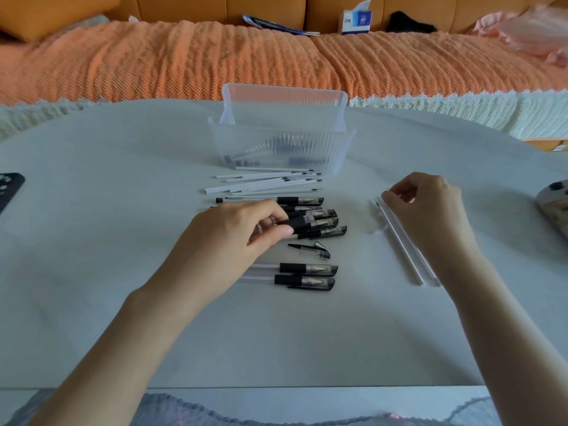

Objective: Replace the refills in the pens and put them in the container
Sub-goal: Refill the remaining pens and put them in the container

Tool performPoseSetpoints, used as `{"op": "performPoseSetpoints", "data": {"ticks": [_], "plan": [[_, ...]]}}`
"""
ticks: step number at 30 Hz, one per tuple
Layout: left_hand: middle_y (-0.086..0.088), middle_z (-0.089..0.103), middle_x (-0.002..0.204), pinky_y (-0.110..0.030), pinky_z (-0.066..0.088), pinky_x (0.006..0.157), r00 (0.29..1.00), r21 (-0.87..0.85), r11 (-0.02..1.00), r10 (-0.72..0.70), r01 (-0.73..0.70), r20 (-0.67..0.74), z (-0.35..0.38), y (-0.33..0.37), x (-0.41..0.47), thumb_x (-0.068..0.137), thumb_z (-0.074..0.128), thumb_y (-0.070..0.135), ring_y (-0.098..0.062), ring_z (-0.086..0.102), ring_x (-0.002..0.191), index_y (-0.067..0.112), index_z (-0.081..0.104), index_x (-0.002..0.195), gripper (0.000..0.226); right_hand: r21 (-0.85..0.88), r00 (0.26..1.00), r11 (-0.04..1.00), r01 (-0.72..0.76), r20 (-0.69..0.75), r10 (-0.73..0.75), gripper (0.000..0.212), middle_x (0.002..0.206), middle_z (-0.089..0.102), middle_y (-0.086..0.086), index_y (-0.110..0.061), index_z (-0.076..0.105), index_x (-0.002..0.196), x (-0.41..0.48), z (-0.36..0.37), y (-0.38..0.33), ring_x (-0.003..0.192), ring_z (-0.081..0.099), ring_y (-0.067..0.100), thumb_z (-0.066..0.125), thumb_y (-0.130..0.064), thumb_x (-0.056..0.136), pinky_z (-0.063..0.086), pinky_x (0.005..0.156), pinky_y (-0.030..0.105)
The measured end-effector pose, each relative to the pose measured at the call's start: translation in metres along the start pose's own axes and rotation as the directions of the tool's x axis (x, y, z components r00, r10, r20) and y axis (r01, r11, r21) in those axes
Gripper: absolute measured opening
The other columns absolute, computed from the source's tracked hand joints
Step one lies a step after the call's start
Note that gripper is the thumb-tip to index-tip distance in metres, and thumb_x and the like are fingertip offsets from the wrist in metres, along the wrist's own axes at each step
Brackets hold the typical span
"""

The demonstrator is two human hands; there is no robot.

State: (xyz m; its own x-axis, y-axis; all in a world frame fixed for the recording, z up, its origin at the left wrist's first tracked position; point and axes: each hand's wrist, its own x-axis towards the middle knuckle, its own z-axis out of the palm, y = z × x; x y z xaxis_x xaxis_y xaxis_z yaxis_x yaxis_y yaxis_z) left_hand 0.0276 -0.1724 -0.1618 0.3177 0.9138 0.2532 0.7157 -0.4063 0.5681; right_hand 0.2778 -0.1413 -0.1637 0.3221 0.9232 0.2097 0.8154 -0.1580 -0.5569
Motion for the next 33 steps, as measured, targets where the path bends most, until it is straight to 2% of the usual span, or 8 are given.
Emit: {"op": "performPoseSetpoints", "data": {"ticks": [3,8,11,15,21,26,30,33], "plan": [[0.022,0.059,0.070,-0.030,0.050,0.065,1.000,0.006,1.000,0.008,-0.008,-0.011,0.000,0.000,0.000,0.083,0.053,0.051,-0.001,0.056,0.068,0.033,0.062,0.088,0.021,0.055,0.992,0.990,0.127,-0.004,-0.127,0.010,0.083,0.066,-0.002,-0.018,0.068,0.082,0.001,0.001,-0.010,0.062,0.059,0.014,0.059,-0.014,0.083,0.040,0.063,0.026],[0.020,0.060,0.071,-0.028,0.049,0.066,1.000,0.011,1.000,0.001,-0.001,-0.010,0.000,-0.001,0.001,0.086,0.057,0.047,0.000,0.055,0.067,0.032,0.062,0.088,0.017,0.061,0.934,0.939,0.339,0.098,-0.343,0.019,0.097,0.061,-0.004,-0.022,0.070,0.102,0.006,0.027,-0.026,0.083,0.050,0.012,0.061,-0.013,0.088,0.039,0.073,0.027],[0.020,0.059,0.070,-0.028,0.048,0.065,1.000,0.006,1.000,-0.003,0.003,-0.006,-0.002,-0.002,0.001,0.086,0.059,0.041,0.002,0.053,0.064,0.031,0.063,0.089,0.011,0.023,0.916,0.925,0.380,0.134,-0.379,0.024,0.104,0.060,-0.002,-0.023,0.067,0.111,0.009,0.041,-0.032,0.094,0.046,0.013,0.058,-0.015,0.091,0.038,0.077,0.027],[0.019,0.060,0.071,-0.028,0.049,0.065,1.000,-0.003,1.000,-0.016,0.016,0.003,-0.004,-0.004,0.001,0.085,0.057,0.042,0.002,0.054,0.064,0.031,0.063,0.089,0.012,-0.006,0.899,0.912,0.410,0.170,-0.403,0.022,0.104,0.060,0.002,-0.022,0.070,0.109,0.009,0.050,-0.036,0.101,0.047,0.020,0.057,-0.018,0.091,0.042,0.076,0.034],[0.019,0.061,0.070,-0.029,0.049,0.066,1.000,-0.021,0.999,-0.029,0.029,-0.004,-0.005,-0.003,0.002,0.085,0.059,0.041,0.000,0.056,0.068,0.029,0.063,0.088,0.013,0.044,0.918,0.929,0.368,0.145,-0.370,0.007,0.088,0.054,-0.006,-0.015,0.071,0.088,0.011,0.049,-0.032,0.088,0.046,0.014,0.066,-0.019,0.084,0.035,0.069,0.029],[0.017,0.063,0.070,-0.033,0.051,0.067,0.999,-0.058,0.998,-0.041,0.039,-0.033,-0.006,-0.004,0.000,0.086,0.060,0.038,-0.005,0.058,0.068,0.027,0.063,0.090,0.012,0.074,0.941,0.945,0.318,0.095,-0.324,0.006,0.083,0.061,-0.002,-0.011,0.067,0.087,0.009,0.044,-0.029,0.085,0.056,0.022,0.061,-0.013,0.087,0.046,0.071,0.036],[0.016,0.064,0.071,-0.037,0.052,0.066,0.996,-0.095,0.994,-0.067,0.061,-0.066,-0.006,-0.009,0.001,0.085,0.058,0.038,-0.005,0.059,0.062,0.028,0.061,0.088,0.010,0.296,0.968,0.927,0.229,0.032,-0.250,0.009,0.070,0.066,-0.002,-0.012,0.062,0.083,0.007,0.023,-0.024,0.062,0.057,0.013,0.057,-0.006,0.088,0.046,0.062,0.028],[0.018,0.064,0.076,-0.038,0.053,0.067,0.989,-0.139,0.985,-0.113,0.099,-0.093,-0.007,-0.012,0.002,0.086,0.059,0.034,-0.005,0.060,0.058,0.029,0.059,0.086,0.005,0.451,0.970,0.871,0.194,0.047,-0.240,0.015,0.064,0.065,-0.005,-0.015,0.061,0.079,0.003,0.007,-0.019,0.057,0.054,0.006,0.057,-0.003,0.087,0.045,0.062,0.022]]}}
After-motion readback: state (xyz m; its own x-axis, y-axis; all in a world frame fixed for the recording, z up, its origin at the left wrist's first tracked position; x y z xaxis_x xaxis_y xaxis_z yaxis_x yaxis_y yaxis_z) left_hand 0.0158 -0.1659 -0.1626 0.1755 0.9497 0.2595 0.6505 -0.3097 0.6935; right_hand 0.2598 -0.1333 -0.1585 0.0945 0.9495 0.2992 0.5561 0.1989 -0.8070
